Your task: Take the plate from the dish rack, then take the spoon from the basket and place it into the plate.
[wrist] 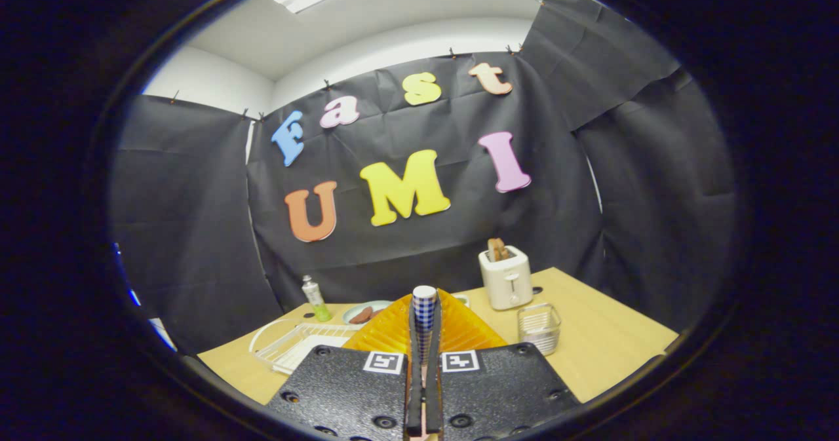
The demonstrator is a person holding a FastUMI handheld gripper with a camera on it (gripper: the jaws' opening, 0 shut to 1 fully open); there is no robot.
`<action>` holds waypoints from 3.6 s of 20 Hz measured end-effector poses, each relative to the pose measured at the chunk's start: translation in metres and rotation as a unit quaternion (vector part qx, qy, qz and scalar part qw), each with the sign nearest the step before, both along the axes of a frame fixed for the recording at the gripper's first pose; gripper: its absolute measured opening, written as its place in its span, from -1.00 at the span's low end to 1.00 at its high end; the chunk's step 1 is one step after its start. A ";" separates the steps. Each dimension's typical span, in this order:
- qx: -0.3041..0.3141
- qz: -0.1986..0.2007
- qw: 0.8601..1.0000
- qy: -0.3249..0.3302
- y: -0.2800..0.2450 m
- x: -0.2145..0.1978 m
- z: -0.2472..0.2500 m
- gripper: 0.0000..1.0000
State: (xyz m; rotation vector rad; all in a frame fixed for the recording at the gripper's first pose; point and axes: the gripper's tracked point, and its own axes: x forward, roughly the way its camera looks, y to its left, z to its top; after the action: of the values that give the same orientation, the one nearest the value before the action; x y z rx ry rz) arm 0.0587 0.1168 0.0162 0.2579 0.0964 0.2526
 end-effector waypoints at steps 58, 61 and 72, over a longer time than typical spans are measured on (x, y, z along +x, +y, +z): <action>-0.088 -0.102 0.989 -0.062 -0.062 -0.121 0.000 1.00; -0.086 -0.099 0.989 -0.062 -0.058 -0.122 0.002 1.00; -0.088 -0.088 0.990 -0.061 -0.044 -0.118 0.005 1.00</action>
State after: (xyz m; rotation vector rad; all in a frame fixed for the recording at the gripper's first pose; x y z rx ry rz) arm -0.0593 0.0727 0.0211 0.0739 -0.0245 0.0825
